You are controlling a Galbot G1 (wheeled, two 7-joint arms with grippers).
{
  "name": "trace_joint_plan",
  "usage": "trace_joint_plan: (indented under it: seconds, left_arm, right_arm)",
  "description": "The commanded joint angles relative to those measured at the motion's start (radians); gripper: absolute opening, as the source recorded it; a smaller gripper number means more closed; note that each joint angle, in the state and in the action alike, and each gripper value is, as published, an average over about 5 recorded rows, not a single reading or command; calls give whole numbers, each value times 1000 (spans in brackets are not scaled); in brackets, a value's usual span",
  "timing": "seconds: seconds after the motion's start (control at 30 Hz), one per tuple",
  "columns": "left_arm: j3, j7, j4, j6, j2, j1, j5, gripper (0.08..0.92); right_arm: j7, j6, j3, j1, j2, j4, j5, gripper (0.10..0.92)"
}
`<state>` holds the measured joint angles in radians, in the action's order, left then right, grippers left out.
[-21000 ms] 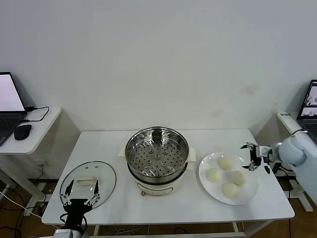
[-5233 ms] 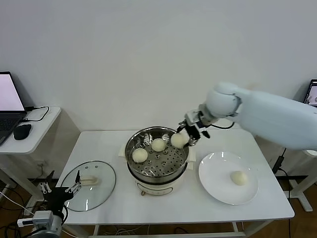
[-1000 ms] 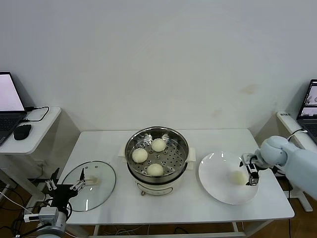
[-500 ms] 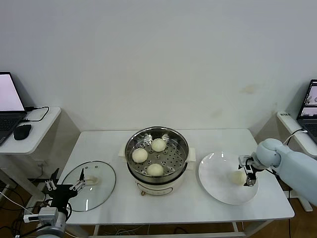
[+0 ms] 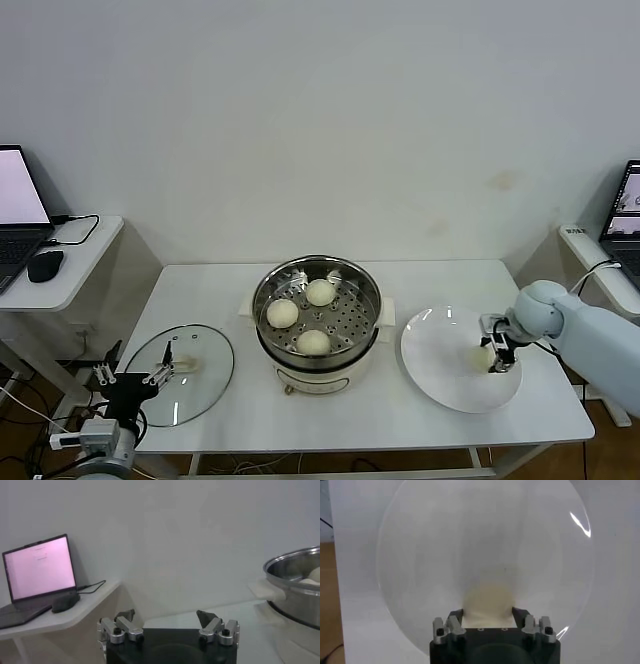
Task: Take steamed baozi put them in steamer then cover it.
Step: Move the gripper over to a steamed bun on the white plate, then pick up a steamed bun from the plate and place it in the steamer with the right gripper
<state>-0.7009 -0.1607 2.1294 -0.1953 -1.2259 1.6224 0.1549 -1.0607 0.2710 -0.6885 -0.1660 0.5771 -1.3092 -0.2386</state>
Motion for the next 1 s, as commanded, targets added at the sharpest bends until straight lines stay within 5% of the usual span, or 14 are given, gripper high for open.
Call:
trace_joint_plan:
  seconds: [0.03,0.57,1.0]
  left_arm:
    - [2,0,4,-2,-1,-2,-1,823]
    - [4,1,22,-5,7,-8,0,823]
    - [-1,1,26,-8,14,-17,8,823]
  right_arm:
    - [-9,2,-12,20,-15,-18,16,557]
    - [-19,52,-329,544,-87,-219,257,501]
    - [85,245,-600,945,206,-313,639,510]
